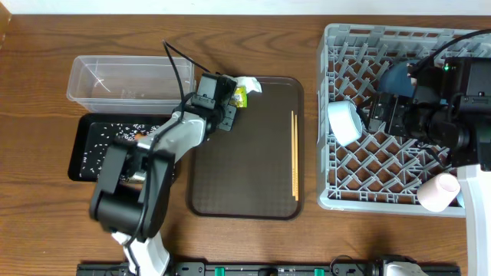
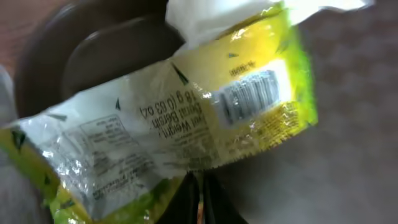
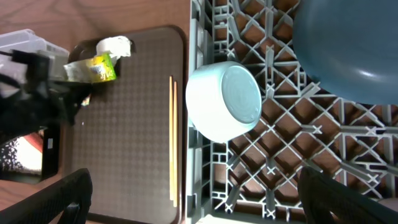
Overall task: Sort waste into correct bins and load items into the dishwasher rack
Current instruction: 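Move left gripper to the yellow snack wrapper and grasp it, then carry the wrapper with left gripper into the clear plastic bin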
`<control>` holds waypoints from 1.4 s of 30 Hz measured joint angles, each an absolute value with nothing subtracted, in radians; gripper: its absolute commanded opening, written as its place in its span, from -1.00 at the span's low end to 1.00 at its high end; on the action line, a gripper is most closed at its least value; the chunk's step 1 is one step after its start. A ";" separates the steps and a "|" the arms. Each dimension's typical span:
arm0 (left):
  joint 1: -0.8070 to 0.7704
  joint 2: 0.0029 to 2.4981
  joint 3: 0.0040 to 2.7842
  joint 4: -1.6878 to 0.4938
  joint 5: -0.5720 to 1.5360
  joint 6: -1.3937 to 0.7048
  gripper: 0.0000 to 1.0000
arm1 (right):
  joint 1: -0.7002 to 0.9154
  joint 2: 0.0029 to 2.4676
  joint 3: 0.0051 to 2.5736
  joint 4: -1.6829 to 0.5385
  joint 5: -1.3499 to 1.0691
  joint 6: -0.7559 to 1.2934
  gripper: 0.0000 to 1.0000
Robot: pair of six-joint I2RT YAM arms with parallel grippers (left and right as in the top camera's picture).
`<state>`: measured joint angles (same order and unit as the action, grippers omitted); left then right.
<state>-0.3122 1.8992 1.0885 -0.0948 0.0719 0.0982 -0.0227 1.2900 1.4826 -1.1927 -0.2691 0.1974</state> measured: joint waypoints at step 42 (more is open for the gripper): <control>-0.337 1.945 1.091 -0.089 0.178 0.209 -0.88 | -0.023 1.295 1.483 -1.200 -0.269 0.202 0.93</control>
